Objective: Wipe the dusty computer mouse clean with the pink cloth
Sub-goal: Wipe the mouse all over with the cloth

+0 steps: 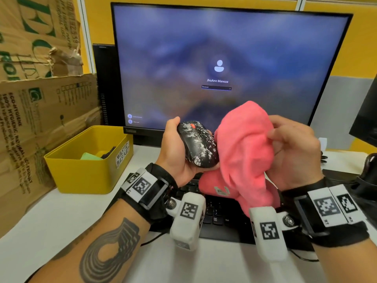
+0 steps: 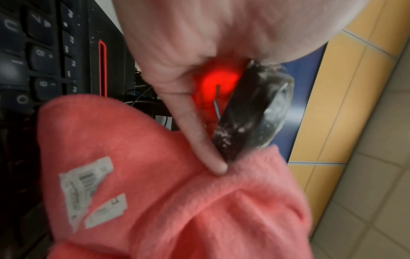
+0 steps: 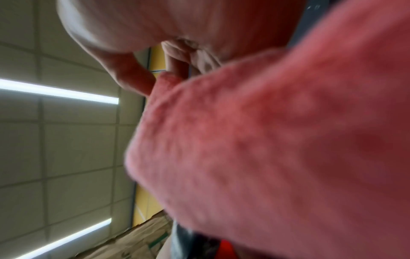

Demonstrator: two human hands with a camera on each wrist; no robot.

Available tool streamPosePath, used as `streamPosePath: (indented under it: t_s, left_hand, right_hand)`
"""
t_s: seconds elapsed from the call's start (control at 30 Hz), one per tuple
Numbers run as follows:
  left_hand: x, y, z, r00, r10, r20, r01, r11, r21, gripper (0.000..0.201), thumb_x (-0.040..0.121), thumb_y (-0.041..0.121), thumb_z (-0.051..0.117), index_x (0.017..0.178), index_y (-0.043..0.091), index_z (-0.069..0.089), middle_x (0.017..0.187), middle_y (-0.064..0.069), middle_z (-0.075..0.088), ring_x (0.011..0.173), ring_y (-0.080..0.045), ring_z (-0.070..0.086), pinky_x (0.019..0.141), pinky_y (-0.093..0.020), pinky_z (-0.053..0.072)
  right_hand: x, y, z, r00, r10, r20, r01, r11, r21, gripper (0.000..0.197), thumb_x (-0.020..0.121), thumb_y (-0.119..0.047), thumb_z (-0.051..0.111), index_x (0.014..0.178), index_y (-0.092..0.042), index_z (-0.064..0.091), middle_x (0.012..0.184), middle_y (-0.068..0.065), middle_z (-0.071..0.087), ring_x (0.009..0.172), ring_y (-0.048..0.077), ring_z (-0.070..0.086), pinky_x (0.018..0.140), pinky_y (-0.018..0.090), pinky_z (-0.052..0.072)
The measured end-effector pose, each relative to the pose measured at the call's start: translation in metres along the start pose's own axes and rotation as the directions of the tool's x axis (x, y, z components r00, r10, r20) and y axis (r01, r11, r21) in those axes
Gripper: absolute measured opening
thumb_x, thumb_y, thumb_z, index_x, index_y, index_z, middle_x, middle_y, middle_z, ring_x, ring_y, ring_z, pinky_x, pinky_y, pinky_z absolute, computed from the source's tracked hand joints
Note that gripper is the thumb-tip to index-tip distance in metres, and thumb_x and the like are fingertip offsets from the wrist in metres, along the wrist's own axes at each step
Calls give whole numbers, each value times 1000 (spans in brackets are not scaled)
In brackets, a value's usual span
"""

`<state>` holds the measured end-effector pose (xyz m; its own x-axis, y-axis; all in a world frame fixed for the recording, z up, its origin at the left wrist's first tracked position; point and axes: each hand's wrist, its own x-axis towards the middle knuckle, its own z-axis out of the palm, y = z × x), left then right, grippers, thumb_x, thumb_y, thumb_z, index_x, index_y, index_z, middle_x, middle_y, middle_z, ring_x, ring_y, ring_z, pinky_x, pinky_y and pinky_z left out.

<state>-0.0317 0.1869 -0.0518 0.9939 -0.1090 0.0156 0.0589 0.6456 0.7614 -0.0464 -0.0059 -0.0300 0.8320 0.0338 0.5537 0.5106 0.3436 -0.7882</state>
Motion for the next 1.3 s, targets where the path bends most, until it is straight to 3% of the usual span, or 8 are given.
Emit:
streamPosePath:
  t_s: [0.27, 0.43, 0.57, 0.73, 0.97, 1.1, 1.23, 1.3]
  left_hand:
    - [3, -9, 2, 997, 67, -44, -66, 998, 15, 70, 106, 55, 26, 97, 6, 74, 83, -12, 79, 73, -25, 77, 77, -34, 56]
    - [3, -12, 2, 997, 56, -60, -48, 991, 123, 85, 106, 64, 22, 87, 10, 84, 92, -13, 81, 80, -25, 79, 76, -37, 59]
    - [3, -14, 1, 994, 78, -82, -62, 980, 188, 85, 98, 77, 27, 134, 10, 65, 127, -29, 70, 115, -45, 70, 93, -56, 57]
    - [6, -14, -2, 996, 67, -51, -55, 976, 211, 89, 95, 79, 33, 139, 7, 61, 114, -23, 72, 99, -37, 73, 78, -44, 60]
    - [3, -13, -2, 994, -82, 69, 65, 974, 218, 90, 96, 82, 22, 138, 15, 65, 135, -14, 71, 124, -37, 67, 82, -55, 60]
    - [3, -13, -2, 987, -105, 119, 83, 980, 181, 89, 94, 83, 28, 132, 14, 70, 140, -18, 67, 133, -41, 60, 107, -73, 42]
    - [5, -15, -4, 995, -48, 91, 37, 992, 120, 79, 100, 73, 32, 131, 11, 69, 136, -18, 69, 126, -38, 65, 107, -58, 49]
    - [2, -15, 0, 994, -4, 113, -9, 994, 112, 55, 103, 53, 40, 113, 9, 71, 113, -17, 73, 98, -32, 72, 84, -40, 60]
  right_hand:
    - [-16, 21, 23, 920, -112, 374, 285, 847, -448, 37, 71, -14, 69, 106, -21, 78, 100, 16, 69, 86, 39, 62, 75, 44, 50]
    - [-18, 27, 24, 918, -73, 389, 323, 707, -630, 54, 66, -33, 90, 117, -37, 75, 108, 3, 55, 104, 9, 60, 98, 16, 44]
    - [-18, 30, 25, 938, -79, 337, 266, 786, -558, 41, 65, -26, 94, 103, -34, 81, 107, 11, 57, 99, 16, 62, 98, 25, 50]
    - [-10, 29, 18, 933, -56, 356, 251, 809, -531, 30, 70, -13, 91, 95, -27, 83, 102, 13, 65, 95, 20, 67, 92, 25, 52]
    - [2, 29, 0, 969, -59, 238, 171, 858, -483, 22, 78, -2, 84, 97, -13, 83, 98, 7, 75, 98, 16, 71, 94, 26, 52]
    - [3, 19, 0, 988, -35, 154, 80, 951, -300, 17, 83, -17, 78, 98, -12, 82, 106, 15, 75, 97, 19, 69, 94, 36, 50]
    - [-5, 4, 6, 961, -23, 277, 63, 988, -138, 24, 89, -26, 65, 98, -13, 83, 99, 22, 66, 100, 30, 61, 95, 36, 45]
    - [-11, 6, 14, 930, -42, 364, 156, 944, -292, 24, 92, -18, 62, 102, -14, 83, 106, 15, 70, 108, 23, 61, 99, 29, 43]
